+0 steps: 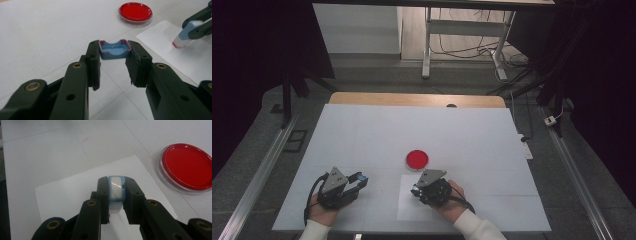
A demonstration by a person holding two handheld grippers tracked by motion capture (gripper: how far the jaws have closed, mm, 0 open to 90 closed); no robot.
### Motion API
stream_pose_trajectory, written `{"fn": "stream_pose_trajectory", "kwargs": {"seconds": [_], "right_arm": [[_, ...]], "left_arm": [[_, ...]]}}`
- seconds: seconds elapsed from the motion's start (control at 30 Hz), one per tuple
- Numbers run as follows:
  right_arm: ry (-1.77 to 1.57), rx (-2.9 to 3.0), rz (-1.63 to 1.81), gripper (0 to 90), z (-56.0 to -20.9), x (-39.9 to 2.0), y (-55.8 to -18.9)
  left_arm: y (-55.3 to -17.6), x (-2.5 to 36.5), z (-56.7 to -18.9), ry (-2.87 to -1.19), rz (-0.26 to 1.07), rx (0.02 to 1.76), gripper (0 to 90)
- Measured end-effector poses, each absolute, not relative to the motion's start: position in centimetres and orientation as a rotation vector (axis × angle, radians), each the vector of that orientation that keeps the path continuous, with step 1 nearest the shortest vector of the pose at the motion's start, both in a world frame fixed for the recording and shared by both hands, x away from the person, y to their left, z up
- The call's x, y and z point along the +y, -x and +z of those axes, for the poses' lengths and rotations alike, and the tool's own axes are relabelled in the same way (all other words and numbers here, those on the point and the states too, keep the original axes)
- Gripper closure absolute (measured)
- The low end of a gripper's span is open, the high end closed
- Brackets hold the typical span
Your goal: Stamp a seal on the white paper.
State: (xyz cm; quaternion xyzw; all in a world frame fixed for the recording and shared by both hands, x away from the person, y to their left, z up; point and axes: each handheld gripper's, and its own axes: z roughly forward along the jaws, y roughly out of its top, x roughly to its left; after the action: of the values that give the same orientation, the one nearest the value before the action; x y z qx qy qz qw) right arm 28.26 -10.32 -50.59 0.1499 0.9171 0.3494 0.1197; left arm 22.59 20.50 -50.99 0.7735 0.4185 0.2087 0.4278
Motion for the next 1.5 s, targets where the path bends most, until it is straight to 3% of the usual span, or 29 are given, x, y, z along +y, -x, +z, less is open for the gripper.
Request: {"fn": "stream_pose_trajectory", "kwargs": {"seconds": [1.5], "right_arm": [[-0.484, 2.668, 1.122, 75.4, -50.53, -11.15, -28.44]], "left_arm": [[-22.56, 20.74, -50.91, -1.919, 0.535, 1.047, 65.2]]}}
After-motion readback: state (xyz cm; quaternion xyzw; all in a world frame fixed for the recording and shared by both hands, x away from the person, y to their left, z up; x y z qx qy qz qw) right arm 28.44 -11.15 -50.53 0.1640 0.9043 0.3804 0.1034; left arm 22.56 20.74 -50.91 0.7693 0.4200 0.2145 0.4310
